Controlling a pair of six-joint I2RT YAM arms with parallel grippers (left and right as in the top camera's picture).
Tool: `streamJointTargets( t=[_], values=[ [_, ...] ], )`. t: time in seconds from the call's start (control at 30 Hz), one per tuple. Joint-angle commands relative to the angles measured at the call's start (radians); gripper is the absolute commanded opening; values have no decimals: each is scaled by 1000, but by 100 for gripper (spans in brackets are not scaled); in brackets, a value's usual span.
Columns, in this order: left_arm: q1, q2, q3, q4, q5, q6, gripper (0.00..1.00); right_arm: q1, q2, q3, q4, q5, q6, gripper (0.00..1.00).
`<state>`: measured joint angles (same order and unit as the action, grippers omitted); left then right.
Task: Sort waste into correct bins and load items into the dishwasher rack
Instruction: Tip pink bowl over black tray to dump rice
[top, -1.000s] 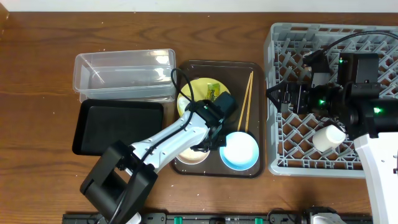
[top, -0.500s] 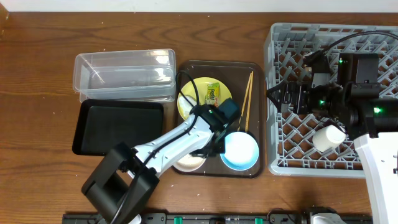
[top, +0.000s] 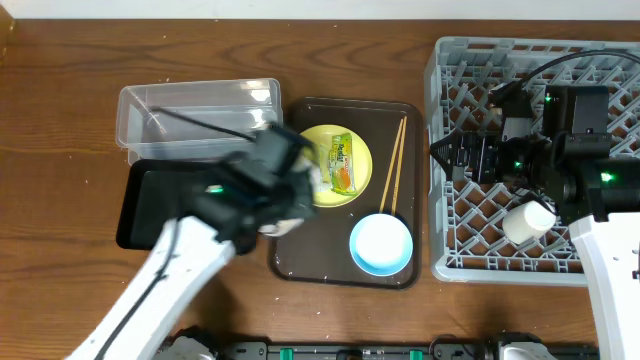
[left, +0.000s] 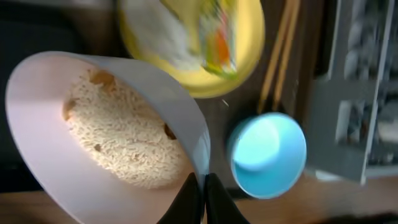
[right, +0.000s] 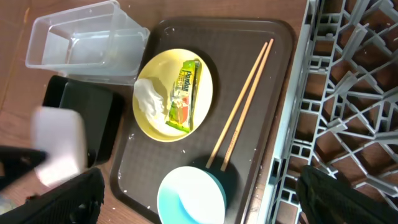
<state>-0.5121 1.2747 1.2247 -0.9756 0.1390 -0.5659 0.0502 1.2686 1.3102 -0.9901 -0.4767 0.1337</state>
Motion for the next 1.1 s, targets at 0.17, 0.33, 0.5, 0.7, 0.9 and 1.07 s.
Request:
streamJointTargets(
  t=[0.17, 0.33, 0.5, 0.7, 0.9, 1.07],
  values=[
    [327, -26, -17, -26, 235, 249, 6, -8, -12, 18, -2, 2, 8, 97],
    [590, 26, -71, -21, 583, 395, 6, -8, -12, 18, -6, 2, 8, 97],
    [844, 73, -109, -22, 1011, 580, 6, -8, -12, 18, -10, 2, 8, 97],
    [1040, 173, -193, -23, 1355, 708, 6, -8, -12, 18, -9, 3, 8, 97],
    [1096, 277, -288, -18, 1434, 742, 6, -8, -12, 18, -10, 3, 8, 96],
    [1098, 309, -332, 11, 1434, 757, 6, -8, -12, 18, -10, 3, 8, 96]
  ],
)
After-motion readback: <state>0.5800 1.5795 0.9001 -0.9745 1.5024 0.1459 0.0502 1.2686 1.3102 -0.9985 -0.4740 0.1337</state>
